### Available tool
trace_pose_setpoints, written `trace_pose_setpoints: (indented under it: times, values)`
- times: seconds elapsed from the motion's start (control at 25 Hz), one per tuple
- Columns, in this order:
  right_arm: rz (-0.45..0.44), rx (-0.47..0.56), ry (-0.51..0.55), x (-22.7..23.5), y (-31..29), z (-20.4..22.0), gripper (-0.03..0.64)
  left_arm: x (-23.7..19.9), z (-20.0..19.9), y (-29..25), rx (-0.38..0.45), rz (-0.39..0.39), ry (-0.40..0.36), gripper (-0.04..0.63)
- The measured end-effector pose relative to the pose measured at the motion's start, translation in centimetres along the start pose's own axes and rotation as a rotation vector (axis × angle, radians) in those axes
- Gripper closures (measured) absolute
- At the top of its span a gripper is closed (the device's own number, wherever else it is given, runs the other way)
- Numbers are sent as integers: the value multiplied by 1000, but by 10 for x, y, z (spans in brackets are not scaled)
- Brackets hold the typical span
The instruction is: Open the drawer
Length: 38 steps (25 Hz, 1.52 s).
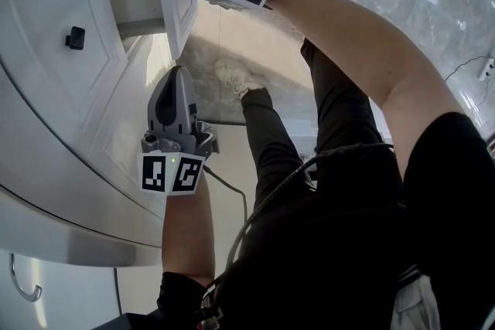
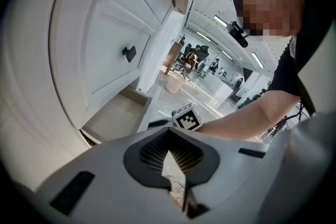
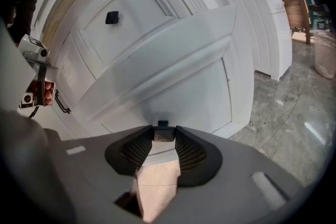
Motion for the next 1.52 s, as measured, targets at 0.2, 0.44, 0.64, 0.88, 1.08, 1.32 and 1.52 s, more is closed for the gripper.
trace_pose_setpoints:
  times: [0.2,0.44,0.64,0.88,1.08,1.32,1.52]
  values:
    - [4,-3,-10,1,6,5,482,-2,-3,2,8,-4,1,604]
    - [15,3,-17,1,14,10,482,-2,1,3,7,-1,4,604]
    - [20,-6,-26,2,20,16,482,2,0,3,10,4,2,604]
    - [23,8,-32,3,25,19,482,2,1,3,11,6,0,604]
    - [29,14,-49,3,32,23,482,4,2,3,9,9,0,604]
    - [36,6,-51,4,38,28,482,6,0,5,17,13,0,604]
    - [43,-7,-52,6,49,38,482,6,3,6,17,13,3,604]
Point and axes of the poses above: the fingertips, and each gripper's own axes: y backward along the fingers, x to its right, z out of its underside, the point moved 2 cm from there along y, backward along the fingers, and after that the axes turned 1 degree about z, right-handed, at the moved point
